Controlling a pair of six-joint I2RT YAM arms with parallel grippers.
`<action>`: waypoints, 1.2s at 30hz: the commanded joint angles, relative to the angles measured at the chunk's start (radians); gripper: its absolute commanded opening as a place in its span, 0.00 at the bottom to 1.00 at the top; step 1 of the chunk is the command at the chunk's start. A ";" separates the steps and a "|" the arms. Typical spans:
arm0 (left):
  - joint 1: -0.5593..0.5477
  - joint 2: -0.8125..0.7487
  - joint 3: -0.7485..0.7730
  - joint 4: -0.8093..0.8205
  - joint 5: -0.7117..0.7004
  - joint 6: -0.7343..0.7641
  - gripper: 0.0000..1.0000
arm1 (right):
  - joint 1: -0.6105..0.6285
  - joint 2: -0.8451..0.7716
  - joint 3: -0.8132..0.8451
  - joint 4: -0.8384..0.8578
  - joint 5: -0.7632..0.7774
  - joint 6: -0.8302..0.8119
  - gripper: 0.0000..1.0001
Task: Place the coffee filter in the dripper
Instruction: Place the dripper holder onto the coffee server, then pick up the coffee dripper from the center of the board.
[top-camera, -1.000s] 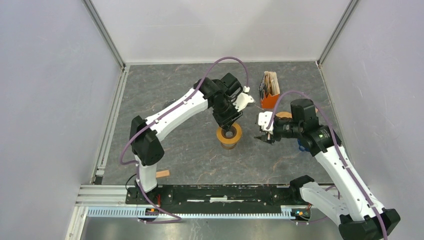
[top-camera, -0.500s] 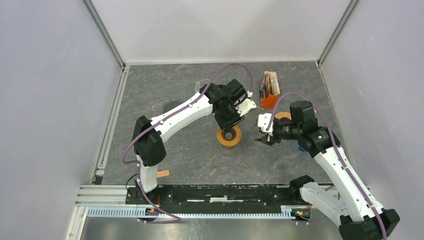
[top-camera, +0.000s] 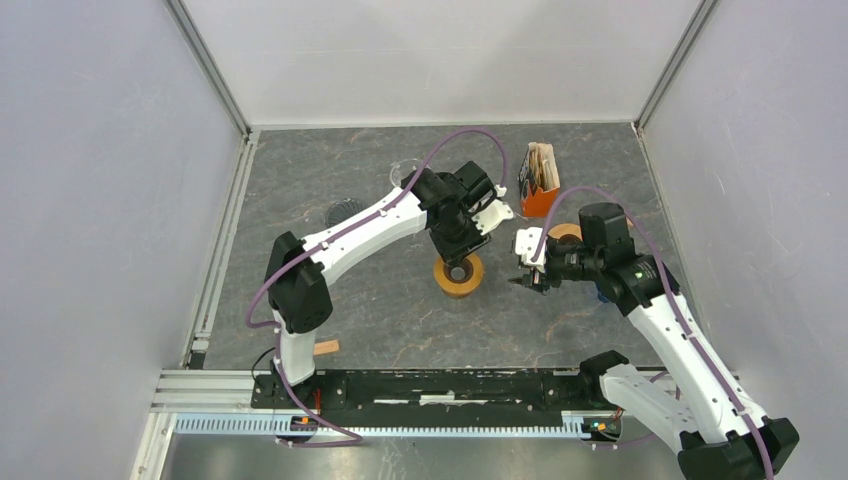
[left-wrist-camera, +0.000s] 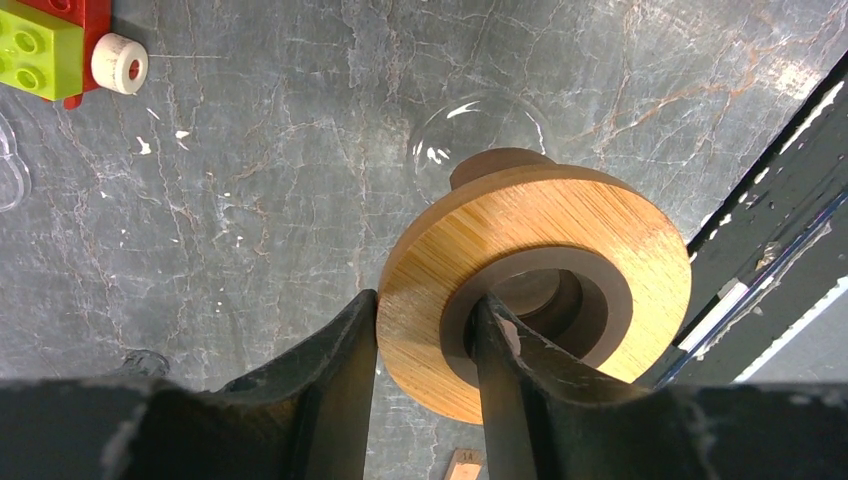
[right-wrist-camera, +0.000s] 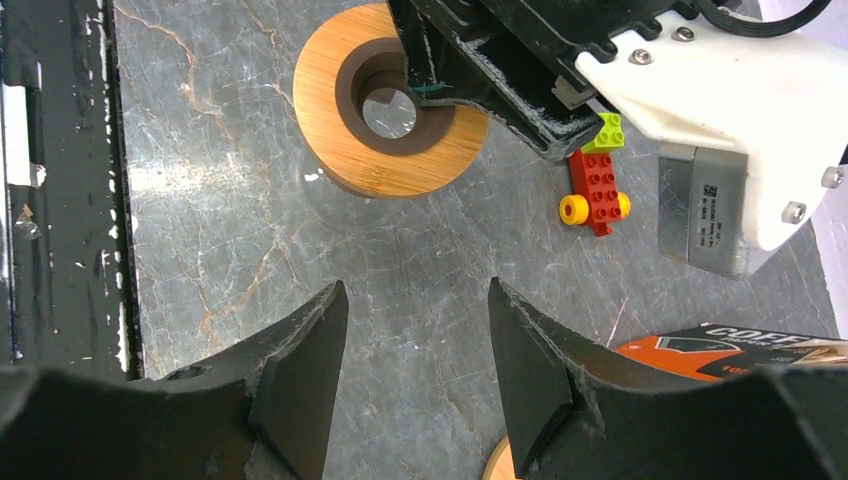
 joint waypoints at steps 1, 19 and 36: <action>-0.007 -0.016 0.004 0.026 0.007 -0.045 0.49 | 0.001 -0.016 -0.030 0.047 0.026 0.030 0.60; -0.007 -0.101 0.010 0.027 -0.055 -0.024 0.84 | -0.017 -0.031 -0.061 0.079 0.044 0.063 0.60; -0.001 -0.216 0.054 0.053 -0.181 -0.004 0.93 | -0.022 0.049 -0.008 0.108 0.092 0.111 0.66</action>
